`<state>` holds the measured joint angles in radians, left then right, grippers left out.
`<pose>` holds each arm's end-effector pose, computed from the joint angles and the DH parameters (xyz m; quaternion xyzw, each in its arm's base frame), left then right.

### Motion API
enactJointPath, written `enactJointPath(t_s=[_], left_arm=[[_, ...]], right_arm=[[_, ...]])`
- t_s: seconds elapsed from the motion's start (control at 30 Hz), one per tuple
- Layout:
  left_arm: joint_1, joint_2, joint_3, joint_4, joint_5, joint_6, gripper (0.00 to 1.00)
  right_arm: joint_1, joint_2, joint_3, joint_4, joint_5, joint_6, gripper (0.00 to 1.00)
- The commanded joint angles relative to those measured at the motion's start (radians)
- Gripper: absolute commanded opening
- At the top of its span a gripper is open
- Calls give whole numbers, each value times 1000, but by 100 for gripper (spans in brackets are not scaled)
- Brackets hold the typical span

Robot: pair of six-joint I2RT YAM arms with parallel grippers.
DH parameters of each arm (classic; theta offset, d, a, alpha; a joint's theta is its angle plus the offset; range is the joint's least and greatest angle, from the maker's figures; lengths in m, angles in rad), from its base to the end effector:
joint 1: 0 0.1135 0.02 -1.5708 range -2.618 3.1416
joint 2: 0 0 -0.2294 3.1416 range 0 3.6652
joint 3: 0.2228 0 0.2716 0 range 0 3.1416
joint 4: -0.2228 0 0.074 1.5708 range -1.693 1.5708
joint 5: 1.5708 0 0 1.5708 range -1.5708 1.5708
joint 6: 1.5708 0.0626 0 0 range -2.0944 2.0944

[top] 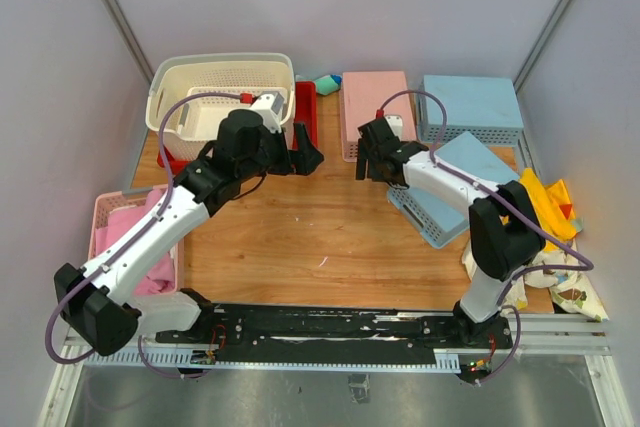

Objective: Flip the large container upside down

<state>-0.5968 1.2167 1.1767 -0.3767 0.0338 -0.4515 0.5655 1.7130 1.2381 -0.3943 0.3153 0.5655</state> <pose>0.2738 -0.1886 0.3228 0.0700 0.8351 -0.2853 0.4652 0.3496 0.1989 0.1709 0.0540 0.9275 0.0574 0.3656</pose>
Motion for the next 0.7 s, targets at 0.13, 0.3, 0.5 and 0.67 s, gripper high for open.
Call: enactJointPath(t_s=[0.13, 0.3, 0.5, 0.67], left_arm=[[3, -63, -6, 11, -40, 13, 99], [3, -63, -13, 22, -37, 8, 99], [3, -70, 10, -15, -91, 27, 99], [3, -99, -8, -1, -134, 29, 99]], right_arm=[[-150, 104, 82, 7, -18, -125, 75], [-161, 90, 108, 38, -144, -192, 76], [-120, -151, -70, 129, -297, -241, 76], [-85, -276, -252, 97, -360, -246, 76]])
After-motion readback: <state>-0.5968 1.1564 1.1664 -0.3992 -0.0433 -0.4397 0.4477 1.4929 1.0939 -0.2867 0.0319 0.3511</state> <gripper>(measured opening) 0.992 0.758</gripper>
